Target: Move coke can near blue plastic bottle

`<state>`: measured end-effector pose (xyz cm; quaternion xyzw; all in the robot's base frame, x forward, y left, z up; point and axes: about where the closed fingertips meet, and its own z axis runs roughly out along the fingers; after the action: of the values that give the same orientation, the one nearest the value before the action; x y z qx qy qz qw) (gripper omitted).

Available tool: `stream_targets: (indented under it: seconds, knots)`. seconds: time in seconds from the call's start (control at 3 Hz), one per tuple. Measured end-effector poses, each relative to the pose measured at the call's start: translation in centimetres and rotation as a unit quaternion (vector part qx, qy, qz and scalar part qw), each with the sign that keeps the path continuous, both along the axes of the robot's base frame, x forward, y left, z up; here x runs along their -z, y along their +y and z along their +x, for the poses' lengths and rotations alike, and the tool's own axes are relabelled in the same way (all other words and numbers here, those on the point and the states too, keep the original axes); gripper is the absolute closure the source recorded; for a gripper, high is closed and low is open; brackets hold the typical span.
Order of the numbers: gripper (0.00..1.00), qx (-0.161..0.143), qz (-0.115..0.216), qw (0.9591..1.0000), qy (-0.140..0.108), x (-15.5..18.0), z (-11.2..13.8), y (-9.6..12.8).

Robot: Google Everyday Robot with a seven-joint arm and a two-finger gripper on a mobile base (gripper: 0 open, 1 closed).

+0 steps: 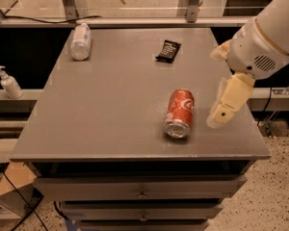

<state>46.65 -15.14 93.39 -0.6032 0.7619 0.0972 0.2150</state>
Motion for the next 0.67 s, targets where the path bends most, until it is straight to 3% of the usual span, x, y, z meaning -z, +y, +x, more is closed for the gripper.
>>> stream_targets:
  seconds: [0.33, 0.67]
  knots:
    - [0.00, -0.017, 0.054, 0.9981, 0.024, 1.8, 0.4, 3.1]
    - [0.00, -0.026, 0.087, 0.9947, 0.049, 3.8, 0.7, 5.8]
